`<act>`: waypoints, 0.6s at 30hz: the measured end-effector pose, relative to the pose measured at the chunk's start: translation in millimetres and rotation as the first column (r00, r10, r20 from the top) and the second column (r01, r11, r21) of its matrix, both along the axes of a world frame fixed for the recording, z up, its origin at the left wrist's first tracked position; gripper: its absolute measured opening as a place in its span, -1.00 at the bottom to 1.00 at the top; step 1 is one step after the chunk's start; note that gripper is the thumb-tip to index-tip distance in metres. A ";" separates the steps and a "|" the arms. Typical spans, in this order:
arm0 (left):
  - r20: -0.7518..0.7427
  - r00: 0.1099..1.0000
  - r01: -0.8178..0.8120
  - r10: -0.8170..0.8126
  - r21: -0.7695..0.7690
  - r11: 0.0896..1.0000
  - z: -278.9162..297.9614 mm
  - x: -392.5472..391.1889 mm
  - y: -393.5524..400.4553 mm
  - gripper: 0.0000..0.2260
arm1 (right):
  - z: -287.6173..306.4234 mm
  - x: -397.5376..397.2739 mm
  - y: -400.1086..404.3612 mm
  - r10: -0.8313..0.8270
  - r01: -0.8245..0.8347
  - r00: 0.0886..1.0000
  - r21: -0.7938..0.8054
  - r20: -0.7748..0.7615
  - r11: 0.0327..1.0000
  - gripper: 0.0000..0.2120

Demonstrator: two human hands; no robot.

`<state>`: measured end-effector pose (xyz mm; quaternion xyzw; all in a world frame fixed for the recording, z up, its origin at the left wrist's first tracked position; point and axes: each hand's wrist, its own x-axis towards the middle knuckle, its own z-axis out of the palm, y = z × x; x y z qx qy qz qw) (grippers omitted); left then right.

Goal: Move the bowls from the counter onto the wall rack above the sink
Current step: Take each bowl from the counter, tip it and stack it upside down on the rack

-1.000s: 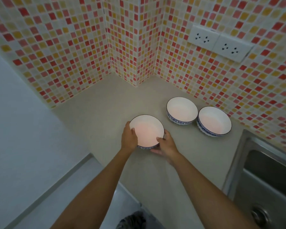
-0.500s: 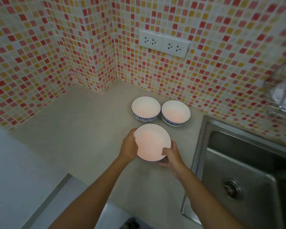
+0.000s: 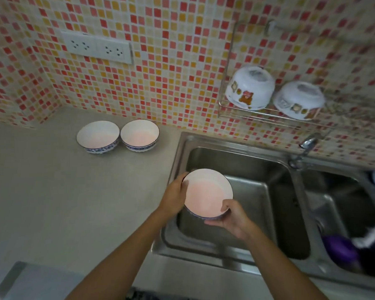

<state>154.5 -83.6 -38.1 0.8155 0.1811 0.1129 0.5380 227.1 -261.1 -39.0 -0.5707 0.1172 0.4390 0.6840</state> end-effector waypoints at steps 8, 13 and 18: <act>-0.177 0.983 0.017 0.040 0.311 0.950 -52.5 4.1 -62.1 -0.59 | -20.0 22.2 -93.6 -0.146 0.145 0.989 -0.067 -0.012 0.987 -0.41; -0.414 0.909 0.261 -0.034 0.505 0.822 -94.0 -30.1 -74.6 -0.37 | -35.0 31.0 -127.3 -0.214 0.213 0.977 -0.095 0.000 0.972 -0.24; -0.405 0.914 0.268 -0.017 0.573 0.775 -102.4 -36.1 -71.9 -0.32 | -43.0 37.3 -138.9 -0.203 0.209 0.978 -0.183 0.051 0.961 -0.40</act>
